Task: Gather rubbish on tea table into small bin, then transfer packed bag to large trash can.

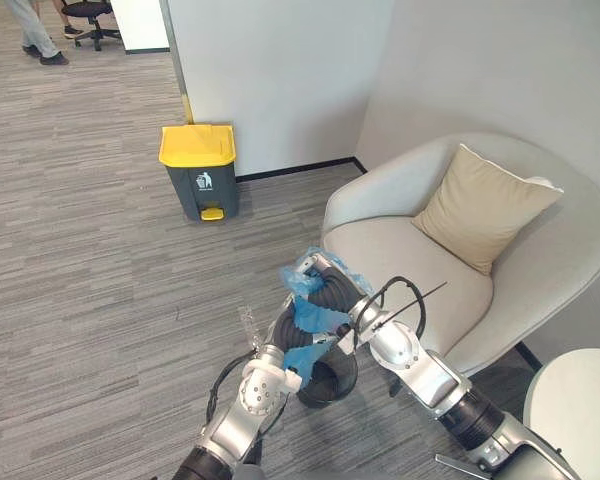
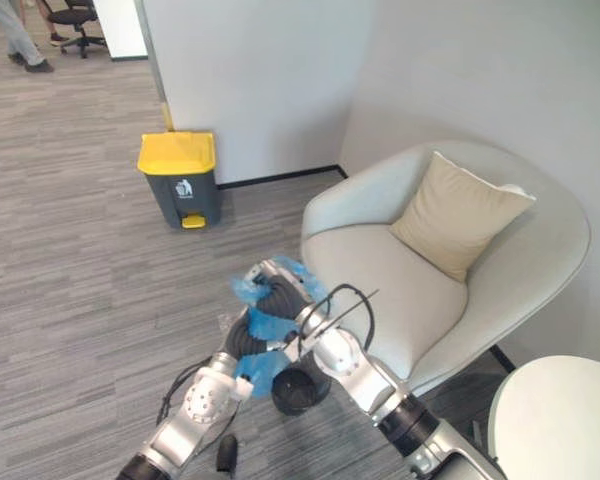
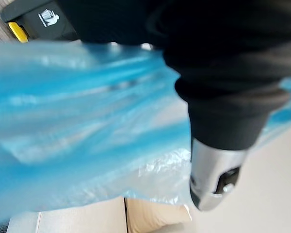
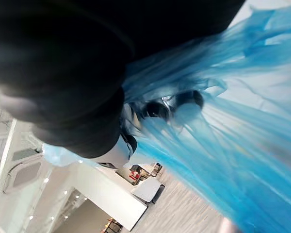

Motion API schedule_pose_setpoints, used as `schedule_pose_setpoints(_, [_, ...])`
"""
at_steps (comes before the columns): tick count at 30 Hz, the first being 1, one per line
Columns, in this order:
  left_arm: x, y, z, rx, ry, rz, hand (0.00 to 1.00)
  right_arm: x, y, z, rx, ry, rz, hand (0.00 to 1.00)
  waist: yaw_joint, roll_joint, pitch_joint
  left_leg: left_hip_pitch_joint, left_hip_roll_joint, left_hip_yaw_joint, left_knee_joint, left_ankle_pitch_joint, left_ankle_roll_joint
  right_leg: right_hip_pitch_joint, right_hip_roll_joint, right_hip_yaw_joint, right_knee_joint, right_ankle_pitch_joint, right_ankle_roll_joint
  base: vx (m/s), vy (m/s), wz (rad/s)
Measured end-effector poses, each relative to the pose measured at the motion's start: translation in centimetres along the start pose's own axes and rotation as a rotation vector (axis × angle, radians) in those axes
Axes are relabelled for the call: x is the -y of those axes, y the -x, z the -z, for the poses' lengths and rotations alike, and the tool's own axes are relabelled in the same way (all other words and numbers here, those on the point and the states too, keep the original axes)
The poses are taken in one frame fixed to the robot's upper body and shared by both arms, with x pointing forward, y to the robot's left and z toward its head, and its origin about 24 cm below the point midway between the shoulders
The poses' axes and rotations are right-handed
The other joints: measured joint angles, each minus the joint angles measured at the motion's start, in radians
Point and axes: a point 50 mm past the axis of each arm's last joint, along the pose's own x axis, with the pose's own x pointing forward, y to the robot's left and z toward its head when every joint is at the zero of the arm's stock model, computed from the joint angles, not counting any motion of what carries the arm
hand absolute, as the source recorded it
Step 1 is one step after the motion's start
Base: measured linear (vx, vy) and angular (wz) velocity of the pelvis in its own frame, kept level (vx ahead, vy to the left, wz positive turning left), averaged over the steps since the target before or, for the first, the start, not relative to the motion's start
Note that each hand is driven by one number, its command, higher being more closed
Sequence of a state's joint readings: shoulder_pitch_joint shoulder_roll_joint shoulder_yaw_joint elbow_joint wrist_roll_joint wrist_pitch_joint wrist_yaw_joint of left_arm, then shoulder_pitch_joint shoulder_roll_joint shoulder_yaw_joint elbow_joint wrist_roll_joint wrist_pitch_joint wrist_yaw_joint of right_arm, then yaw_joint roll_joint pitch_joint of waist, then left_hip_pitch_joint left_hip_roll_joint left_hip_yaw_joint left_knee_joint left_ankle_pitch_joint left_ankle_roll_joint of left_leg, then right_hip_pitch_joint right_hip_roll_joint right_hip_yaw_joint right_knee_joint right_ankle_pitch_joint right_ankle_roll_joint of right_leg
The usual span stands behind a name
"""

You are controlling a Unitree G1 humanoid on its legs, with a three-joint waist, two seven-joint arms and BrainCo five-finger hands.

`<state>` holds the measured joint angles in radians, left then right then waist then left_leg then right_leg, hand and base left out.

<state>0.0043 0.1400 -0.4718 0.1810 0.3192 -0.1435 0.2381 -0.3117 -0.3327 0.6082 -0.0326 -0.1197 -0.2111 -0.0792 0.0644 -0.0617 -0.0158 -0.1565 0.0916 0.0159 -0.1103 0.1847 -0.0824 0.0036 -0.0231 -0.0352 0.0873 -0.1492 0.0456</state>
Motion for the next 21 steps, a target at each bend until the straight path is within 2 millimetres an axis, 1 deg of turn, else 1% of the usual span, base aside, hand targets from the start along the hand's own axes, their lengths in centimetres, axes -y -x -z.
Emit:
schedule_pose_setpoints(2, [0.0, 0.0, 0.0, 0.000, -0.011, -0.002, 0.00, -0.4, -0.2, -0.2, 0.009, -0.015, -0.003, 1.00, 0.000, -0.001, -0.001, 0.000, 0.002, 0.000, 0.000, 0.000, -0.001, 0.000, 0.003, 0.001, 0.000, -0.001, -0.002, 0.00, 0.000, 0.00])
schedule_pose_setpoints(4, [-0.2, 0.0, 0.0, 0.000, -0.013, -0.030, 0.00, -1.0, -0.3, -1.3, 0.048, -0.035, -0.021, 1.00, 0.000, -0.002, -0.001, 0.000, 0.004, 0.000, 0.000, 0.000, -0.004, -0.001, 0.005, 0.003, 0.000, -0.001, -0.003, 0.00, 0.000, 0.00])
schedule_pose_setpoints(6, [-0.4, -0.1, -0.1, 0.003, -0.015, -0.049, 0.00, -1.0, -0.4, -2.0, 0.076, -0.071, -0.018, 1.00, 0.000, -0.003, -0.001, 0.001, 0.005, 0.000, 0.001, 0.000, -0.005, -0.001, 0.006, 0.003, 0.001, -0.001, -0.004, 0.00, 0.000, 0.00])
schedule_pose_setpoints(9, [-0.5, -0.3, -0.1, 0.009, -0.031, -0.055, 0.00, -1.2, -0.6, -2.6, 0.096, -0.131, -0.014, 1.00, 0.000, -0.003, -0.001, 0.007, 0.005, 0.004, 0.005, 0.004, -0.010, 0.000, 0.006, 0.006, 0.007, -0.001, -0.005, 0.03, -0.019, -0.06])
schedule_pose_setpoints(11, [-0.6, -0.6, 0.1, 0.000, -0.040, -0.063, 0.00, -1.6, -0.7, -3.1, 0.117, -0.177, -0.033, 1.00, -0.001, -0.003, -0.001, 0.014, 0.007, 0.010, 0.005, 0.007, -0.009, 0.001, 0.007, 0.012, 0.010, -0.002, -0.006, 0.02, -0.025, -0.09])
schedule_pose_setpoints(14, [-0.5, -0.8, 0.5, -0.016, -0.051, -0.060, 0.00, -2.2, -0.8, -3.4, 0.125, -0.230, -0.065, 1.00, -0.003, -0.004, -0.001, 0.018, 0.009, 0.013, 0.005, 0.006, -0.009, 0.002, 0.008, 0.014, 0.012, -0.003, -0.008, 0.01, -0.012, -0.04])
schedule_pose_setpoints(15, [-0.5, -0.9, 0.7, -0.025, -0.054, -0.055, 1.00, -2.3, -0.7, -3.4, 0.124, -0.240, -0.071, 1.00, -0.003, -0.004, -0.001, 0.018, 0.010, 0.013, 0.005, 0.006, -0.009, 0.002, 0.009, 0.014, 0.012, -0.003, -0.008, 0.00, 0.000, 0.00])
schedule_pose_setpoints(19, [0.0, -0.9, 1.9, -0.084, -0.073, -0.005, 1.00, -3.0, -0.7, -3.5, 0.119, -0.315, -0.120, 1.00, -0.006, -0.006, -0.001, 0.019, 0.016, 0.014, 0.001, -0.003, -0.017, 0.001, 0.010, 0.014, 0.014, -0.003, -0.008, 0.00, 0.000, 0.00])
schedule_pose_setpoints(21, [0.4, -0.8, 2.3, -0.104, -0.065, 0.020, 1.00, -3.3, -0.7, -3.7, 0.124, -0.319, -0.138, 1.00, -0.007, -0.006, -0.002, 0.019, 0.018, 0.016, 0.000, -0.005, -0.018, 0.000, 0.011, 0.016, 0.014, -0.003, -0.008, 0.00, -0.011, -0.02])
